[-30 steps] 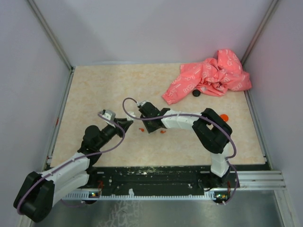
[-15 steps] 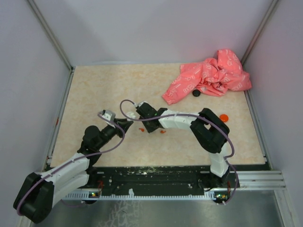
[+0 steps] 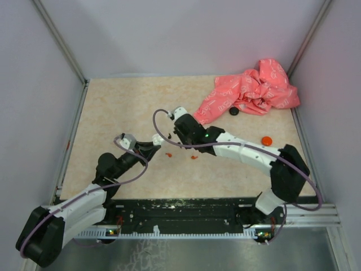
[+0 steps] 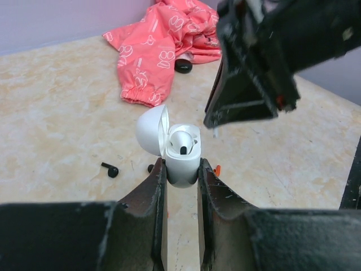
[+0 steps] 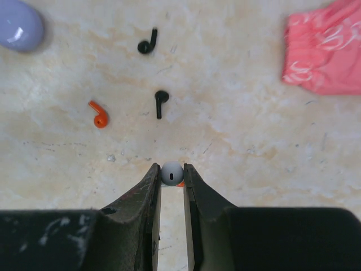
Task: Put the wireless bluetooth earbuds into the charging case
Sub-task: Pick up the earbud from the center of the board, then place the earbud in the charging case.
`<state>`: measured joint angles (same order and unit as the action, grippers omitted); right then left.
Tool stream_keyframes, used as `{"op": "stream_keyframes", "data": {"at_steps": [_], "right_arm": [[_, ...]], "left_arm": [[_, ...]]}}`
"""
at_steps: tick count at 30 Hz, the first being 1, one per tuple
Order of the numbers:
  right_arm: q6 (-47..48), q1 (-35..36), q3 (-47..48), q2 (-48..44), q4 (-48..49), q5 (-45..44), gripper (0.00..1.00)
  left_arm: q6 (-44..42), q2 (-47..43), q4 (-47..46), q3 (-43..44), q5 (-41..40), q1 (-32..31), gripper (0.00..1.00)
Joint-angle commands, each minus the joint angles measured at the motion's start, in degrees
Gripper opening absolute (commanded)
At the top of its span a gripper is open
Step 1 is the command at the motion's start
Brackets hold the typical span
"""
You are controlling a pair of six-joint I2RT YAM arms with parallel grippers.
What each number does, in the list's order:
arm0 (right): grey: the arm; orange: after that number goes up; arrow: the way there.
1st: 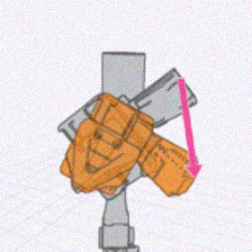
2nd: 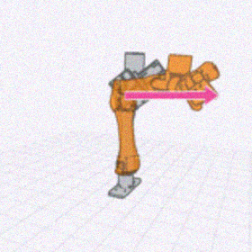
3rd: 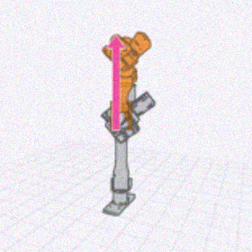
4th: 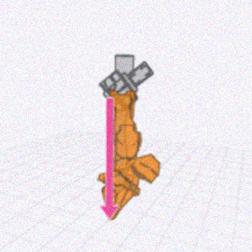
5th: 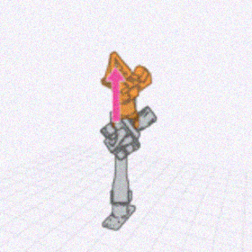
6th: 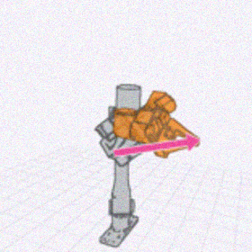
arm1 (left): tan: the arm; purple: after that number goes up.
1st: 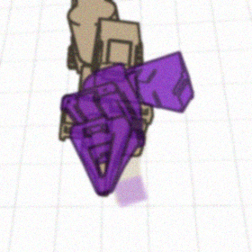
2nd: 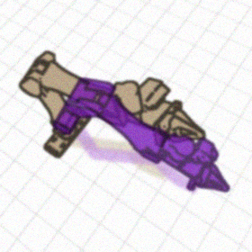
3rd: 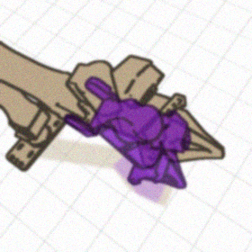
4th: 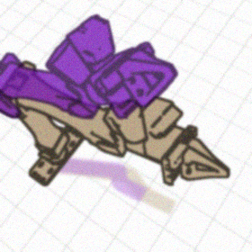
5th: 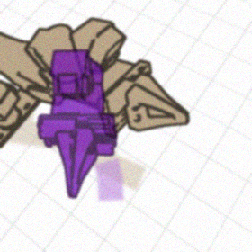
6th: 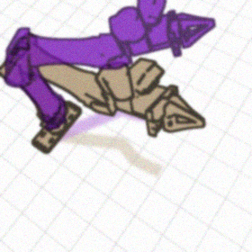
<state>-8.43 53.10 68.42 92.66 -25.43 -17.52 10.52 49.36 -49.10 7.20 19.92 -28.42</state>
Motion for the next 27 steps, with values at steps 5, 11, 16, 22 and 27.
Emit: {"op": "stream_keyframes", "data": {"at_steps": [5, 11, 16, 22, 27], "right_arm": [[8.69, 1.3, -2.93, -16.97, 9.08, -3.27, 0.16], [14.49, 4.45, -5.83, -24.12, 15.34, -3.65, 0.16], [19.99, 8.18, -7.17, -27.32, 19.05, -3.28, 0.16], [26.39, 12.85, -10.98, -29.94, 25.98, -2.28, 0.16], [33.14, 17.45, -13.62, -29.69, 31.4, -4.62, 0.16]], "left_arm": [[-0.33, 0.26, -9.29, 0.11, 10.89, -0.14, 0.0], [-0.88, 3.42, -11.83, 2.83, 18.04, -0.14, 0.01], [-2.07, 4.18, -13.09, 3.9, 19.59, -0.14, 0.01], [-1.43, 4.28, -11.88, 6.31, 21.84, -0.19, 0.01], [-0.49, 2.91, -10.22, 6.74, 21.58, -0.14, 0.01]]}}
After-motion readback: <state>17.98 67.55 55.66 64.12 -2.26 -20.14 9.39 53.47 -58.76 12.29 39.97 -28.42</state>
